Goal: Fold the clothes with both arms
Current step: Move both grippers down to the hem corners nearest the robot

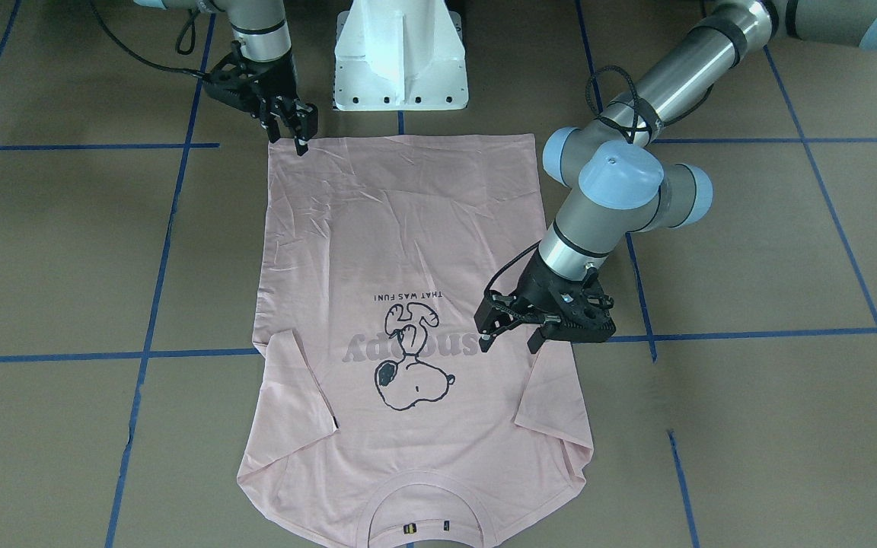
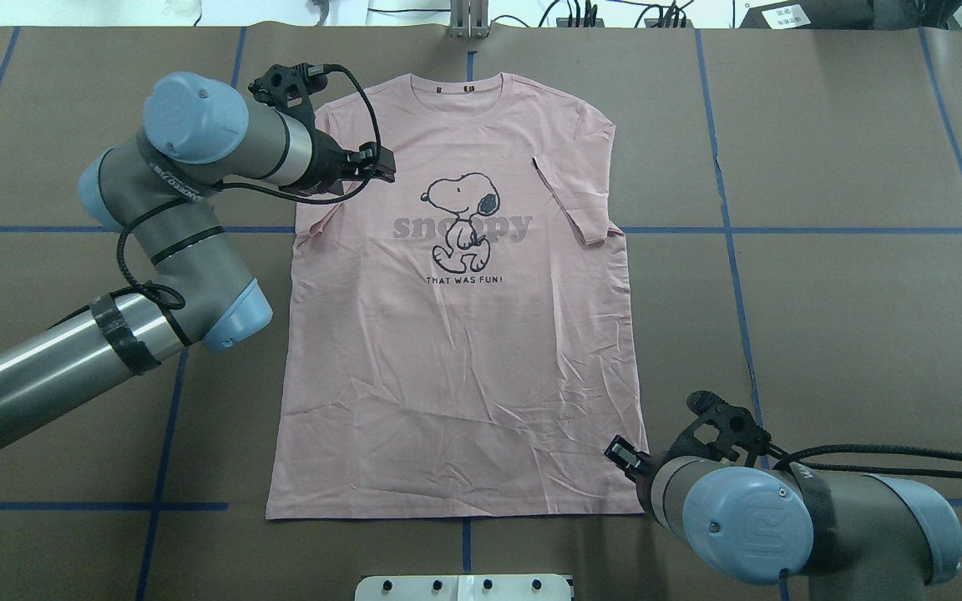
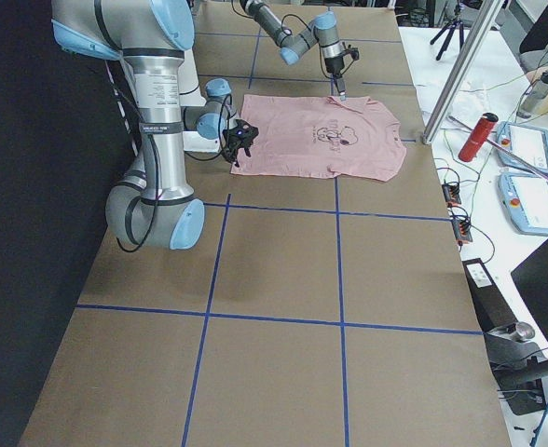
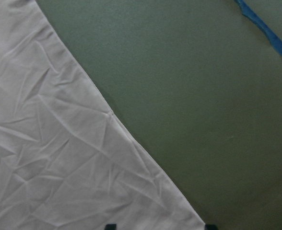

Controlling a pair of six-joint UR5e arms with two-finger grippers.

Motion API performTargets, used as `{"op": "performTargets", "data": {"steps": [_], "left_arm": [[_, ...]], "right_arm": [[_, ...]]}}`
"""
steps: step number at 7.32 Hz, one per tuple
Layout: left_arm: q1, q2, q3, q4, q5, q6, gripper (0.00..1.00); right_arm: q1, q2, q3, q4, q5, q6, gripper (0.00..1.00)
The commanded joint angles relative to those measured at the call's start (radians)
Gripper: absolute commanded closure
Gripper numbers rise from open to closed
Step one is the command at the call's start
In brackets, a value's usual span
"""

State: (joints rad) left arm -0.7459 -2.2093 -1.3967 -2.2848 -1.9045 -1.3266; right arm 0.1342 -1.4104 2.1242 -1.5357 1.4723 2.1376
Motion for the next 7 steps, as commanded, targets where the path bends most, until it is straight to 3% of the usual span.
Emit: {"op": "performTargets", "data": {"steps": [1,7], "left_arm": [[0.000,0.091,-0.148,0.005,-0.045,-0.052,0.15],[0.005,0.089,-0.142,0.005,-0.045,-0.054,0.15]], "right_arm": [[-0.030,0.005,-0.053,0.005,-0.012,0.016,0.30],[-0.048,-0.007,-0.046,0.003,-0.010,0.016,0.37]]}}
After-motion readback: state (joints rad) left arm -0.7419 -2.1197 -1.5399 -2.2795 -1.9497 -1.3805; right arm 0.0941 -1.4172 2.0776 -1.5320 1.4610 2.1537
